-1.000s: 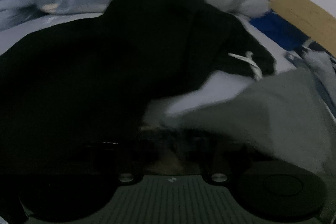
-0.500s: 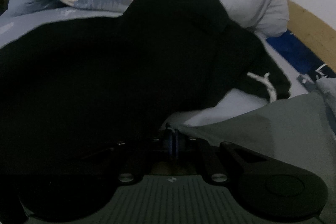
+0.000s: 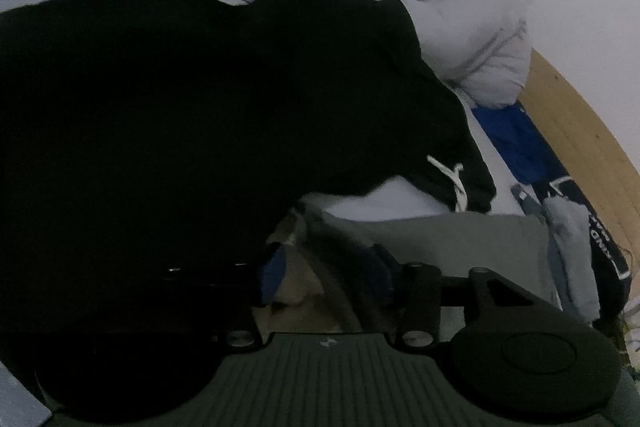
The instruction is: Fold clothes
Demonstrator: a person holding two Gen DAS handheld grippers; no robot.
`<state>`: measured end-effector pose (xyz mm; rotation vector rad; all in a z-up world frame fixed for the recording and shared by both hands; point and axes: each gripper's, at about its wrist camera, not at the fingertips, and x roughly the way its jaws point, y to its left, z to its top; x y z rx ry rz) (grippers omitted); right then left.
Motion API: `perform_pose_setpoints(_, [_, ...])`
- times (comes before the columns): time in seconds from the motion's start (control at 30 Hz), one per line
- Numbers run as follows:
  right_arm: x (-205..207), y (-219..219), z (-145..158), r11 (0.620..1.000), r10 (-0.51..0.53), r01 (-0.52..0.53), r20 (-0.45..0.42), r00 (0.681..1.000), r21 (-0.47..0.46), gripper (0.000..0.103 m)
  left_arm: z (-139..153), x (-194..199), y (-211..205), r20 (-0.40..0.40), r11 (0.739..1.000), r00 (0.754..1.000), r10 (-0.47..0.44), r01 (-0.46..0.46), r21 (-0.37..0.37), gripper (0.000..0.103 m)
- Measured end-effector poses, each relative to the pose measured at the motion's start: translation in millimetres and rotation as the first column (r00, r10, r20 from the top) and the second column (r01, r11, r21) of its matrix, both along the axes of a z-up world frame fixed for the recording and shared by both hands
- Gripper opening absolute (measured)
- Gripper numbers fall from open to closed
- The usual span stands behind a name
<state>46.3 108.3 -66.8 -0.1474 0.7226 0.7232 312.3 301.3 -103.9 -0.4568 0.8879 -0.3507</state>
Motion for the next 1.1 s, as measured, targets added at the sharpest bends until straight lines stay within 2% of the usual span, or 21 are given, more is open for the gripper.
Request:
perform_pose_setpoints(0.07, [1.9,18.6,-8.4,0.996,-0.072,0.072,0.016,0.997,-0.045,0.080,0.7,-1.1,-2.9,-0.004,1.000,1.000,-0.006,0.006,0.001,0.052])
perform_pose_setpoints(0.17, [9.3,37.8,-24.6,0.990,-0.107,0.107,0.005,0.994,-0.091,0.080,0.6,-5.2,-3.2,-0.021,1.000,1.000,-0.013,0.012,-0.015,0.052])
perform_pose_setpoints(0.27, [19.0,43.0,-35.6,0.983,-0.157,0.156,-0.004,0.988,-0.096,0.079,-4.6,-3.3,-4.0,-0.034,1.000,0.999,-0.004,0.003,-0.027,0.052])
perform_pose_setpoints(0.3, [22.2,44.4,-38.9,0.981,-0.172,0.170,-0.006,0.985,-0.097,0.074,-6.4,-1.3,-4.3,-0.036,0.999,0.999,0.003,-0.004,-0.033,0.052])
perform_pose_setpoints(0.37, [26.6,42.3,-41.6,0.978,-0.190,0.189,0.001,0.982,-0.090,0.061,-8.6,5.5,-4.8,-0.031,0.998,0.999,0.024,-0.026,-0.051,0.051])
perform_pose_setpoints(0.4, [28.5,39.6,-41.7,0.976,-0.201,0.201,0.007,0.980,-0.090,0.046,-9.2,9.0,-5.2,-0.032,0.998,0.999,0.036,-0.038,-0.052,0.051])
perform_pose_setpoints(0.47, [34.0,28.8,-39.4,0.975,-0.211,0.210,-0.005,0.977,-0.077,0.029,-10.1,15.5,-5.6,-0.034,0.997,0.998,0.059,-0.061,-0.054,0.049])
perform_pose_setpoints(0.5, [37.2,22.9,-38.1,0.976,-0.207,0.206,-0.019,0.978,-0.066,0.012,-9.4,17.6,-5.0,-0.034,0.996,0.997,0.069,-0.071,-0.056,0.049])
perform_pose_setpoints(0.6, [50.5,5.0,-28.7,0.982,-0.188,0.188,-0.077,0.979,-0.012,0.010,-4.6,18.0,-1.3,-0.031,0.993,0.995,0.096,-0.098,-0.064,0.049])
perform_pose_setpoints(0.7, [53.9,-14.0,-14.1,0.978,-0.197,0.203,-0.100,0.975,0.051,0.010,1.0,16.9,2.8,-0.028,0.990,0.992,0.122,-0.124,-0.071,0.048])
perform_pose_setpoints(0.9, [56.5,-64.8,14.2,0.935,-0.296,0.314,-0.126,0.947,0.164,0.010,11.3,15.0,7.5,-0.033,0.984,0.986,0.160,-0.163,-0.077,0.049])
perform_pose_setpoints(1.0, [67.4,-89.1,16.8,0.913,-0.335,0.364,-0.172,0.926,0.183,0.010,13.2,13.8,1.7,-0.063,0.985,0.988,0.143,-0.148,-0.092,0.051])
perform_pose_setpoints(1.1, [72.6,-101.1,13.9,0.906,-0.342,0.376,-0.186,0.921,0.197,0.010,12.5,14.2,-6.2,-0.090,0.986,0.988,0.128,-0.136,-0.092,0.052])
